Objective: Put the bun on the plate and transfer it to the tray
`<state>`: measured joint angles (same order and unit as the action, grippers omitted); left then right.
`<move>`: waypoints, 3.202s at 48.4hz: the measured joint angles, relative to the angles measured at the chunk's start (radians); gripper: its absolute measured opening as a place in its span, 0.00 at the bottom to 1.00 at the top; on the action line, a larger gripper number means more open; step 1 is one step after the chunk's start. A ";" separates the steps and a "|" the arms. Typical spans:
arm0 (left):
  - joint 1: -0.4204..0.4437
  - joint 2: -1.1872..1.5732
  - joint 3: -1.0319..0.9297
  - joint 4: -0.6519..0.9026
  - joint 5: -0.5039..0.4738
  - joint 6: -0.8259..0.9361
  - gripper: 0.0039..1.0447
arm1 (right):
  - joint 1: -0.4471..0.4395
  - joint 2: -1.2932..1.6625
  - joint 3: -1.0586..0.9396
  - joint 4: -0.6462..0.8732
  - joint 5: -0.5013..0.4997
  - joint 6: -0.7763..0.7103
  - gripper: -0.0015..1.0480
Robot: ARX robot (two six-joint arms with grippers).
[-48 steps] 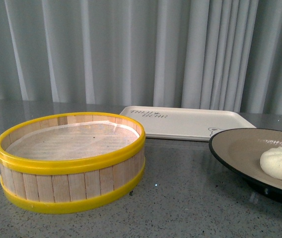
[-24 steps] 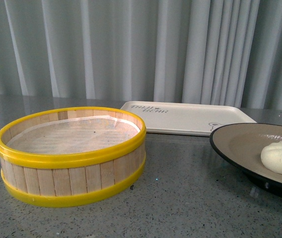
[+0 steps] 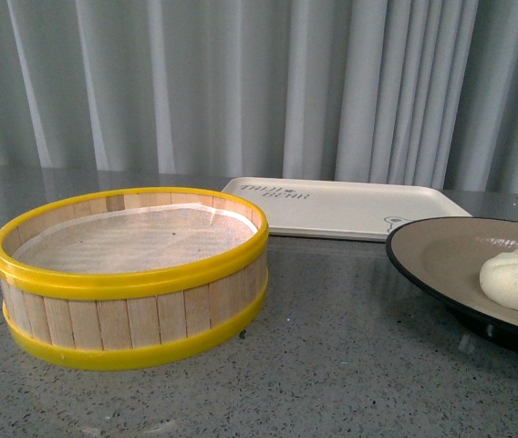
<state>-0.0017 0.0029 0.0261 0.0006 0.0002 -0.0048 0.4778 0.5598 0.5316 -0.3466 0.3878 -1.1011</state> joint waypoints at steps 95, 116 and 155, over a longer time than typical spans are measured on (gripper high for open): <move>0.000 0.000 0.000 0.000 0.000 0.000 0.94 | -0.378 0.592 -0.029 0.577 -0.416 -0.220 0.28; 0.000 0.000 0.000 0.000 0.000 0.000 0.94 | -0.358 0.477 -0.113 0.608 -0.416 -0.327 0.03; 0.000 0.000 0.000 0.000 0.000 0.000 0.94 | -0.524 0.925 0.667 0.340 -0.753 -0.360 0.03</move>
<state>-0.0017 0.0032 0.0261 0.0006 -0.0002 -0.0048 -0.0460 1.4845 1.1984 -0.0067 -0.3653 -1.4616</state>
